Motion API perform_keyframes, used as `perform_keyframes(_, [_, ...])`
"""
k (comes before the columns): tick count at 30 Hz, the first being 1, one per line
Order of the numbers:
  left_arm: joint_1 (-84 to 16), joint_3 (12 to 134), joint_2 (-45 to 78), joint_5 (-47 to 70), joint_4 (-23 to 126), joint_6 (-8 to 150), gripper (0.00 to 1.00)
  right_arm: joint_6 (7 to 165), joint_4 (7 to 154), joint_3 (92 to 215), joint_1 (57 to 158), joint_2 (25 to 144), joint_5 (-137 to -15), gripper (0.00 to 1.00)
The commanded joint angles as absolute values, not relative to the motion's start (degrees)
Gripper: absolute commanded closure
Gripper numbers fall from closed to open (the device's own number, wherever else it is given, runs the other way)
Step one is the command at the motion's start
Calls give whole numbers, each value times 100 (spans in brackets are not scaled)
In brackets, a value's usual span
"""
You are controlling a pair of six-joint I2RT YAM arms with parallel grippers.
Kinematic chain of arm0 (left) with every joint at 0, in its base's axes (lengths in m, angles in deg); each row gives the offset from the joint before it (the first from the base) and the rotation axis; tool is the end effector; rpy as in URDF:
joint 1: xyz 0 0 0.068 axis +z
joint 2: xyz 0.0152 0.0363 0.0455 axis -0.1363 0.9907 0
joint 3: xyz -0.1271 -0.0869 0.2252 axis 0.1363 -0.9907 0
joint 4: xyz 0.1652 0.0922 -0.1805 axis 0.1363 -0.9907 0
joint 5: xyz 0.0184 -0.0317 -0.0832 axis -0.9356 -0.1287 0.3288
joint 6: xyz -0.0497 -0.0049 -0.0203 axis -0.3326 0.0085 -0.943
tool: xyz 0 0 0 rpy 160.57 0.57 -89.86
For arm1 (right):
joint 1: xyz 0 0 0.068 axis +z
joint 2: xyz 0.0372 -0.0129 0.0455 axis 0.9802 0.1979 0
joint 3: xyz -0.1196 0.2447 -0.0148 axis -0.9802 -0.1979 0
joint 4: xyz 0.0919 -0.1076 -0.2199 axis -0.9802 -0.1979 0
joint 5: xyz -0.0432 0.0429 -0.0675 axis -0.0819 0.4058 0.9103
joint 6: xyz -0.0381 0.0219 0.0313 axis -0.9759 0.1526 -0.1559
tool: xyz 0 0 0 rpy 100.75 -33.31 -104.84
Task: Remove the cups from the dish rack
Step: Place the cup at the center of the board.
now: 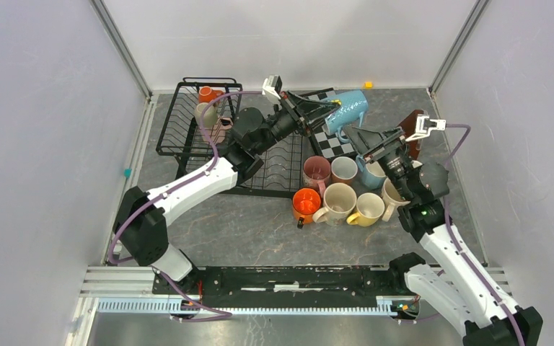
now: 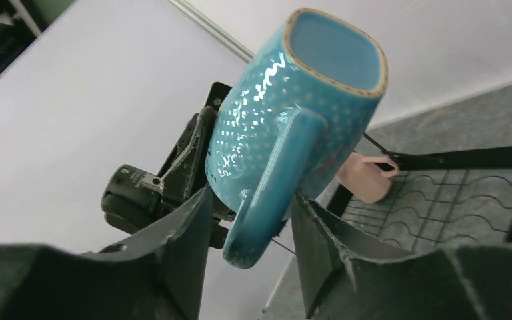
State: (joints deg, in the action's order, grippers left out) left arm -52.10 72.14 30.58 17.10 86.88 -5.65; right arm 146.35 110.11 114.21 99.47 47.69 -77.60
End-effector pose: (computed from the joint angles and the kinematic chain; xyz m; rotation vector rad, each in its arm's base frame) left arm 0.2590 -0.2645 0.3951 -0.3377 1.5441 -2.0866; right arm 0.1702 0.0714 0.3635 0.3726 1.2879 1.4303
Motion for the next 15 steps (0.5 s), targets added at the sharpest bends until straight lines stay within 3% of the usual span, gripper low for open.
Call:
perform_keyframes(1, [-5265,7621,2737,1627,8476,-134,98,13247,9902,11933,9950,4647,-7722,37])
perform_keyframes(2, [-5265,7630,2714,1601,8407,-68,98,13159,9745,11985,9944,4623,-7698,27])
perform_keyframes(5, [-5265,7700,2610,1574,8076,233,98,12871,9272,12106,9942,4499,-7549,10])
perform_keyframes(10, [-5261,8050,2313,1514,6726,1063,98,12217,8159,12370,9945,4284,-7176,2])
perform_keyframes(15, [-5260,8330,1852,1426,4929,2125,98,11528,7327,12619,9949,4213,-6829,2])
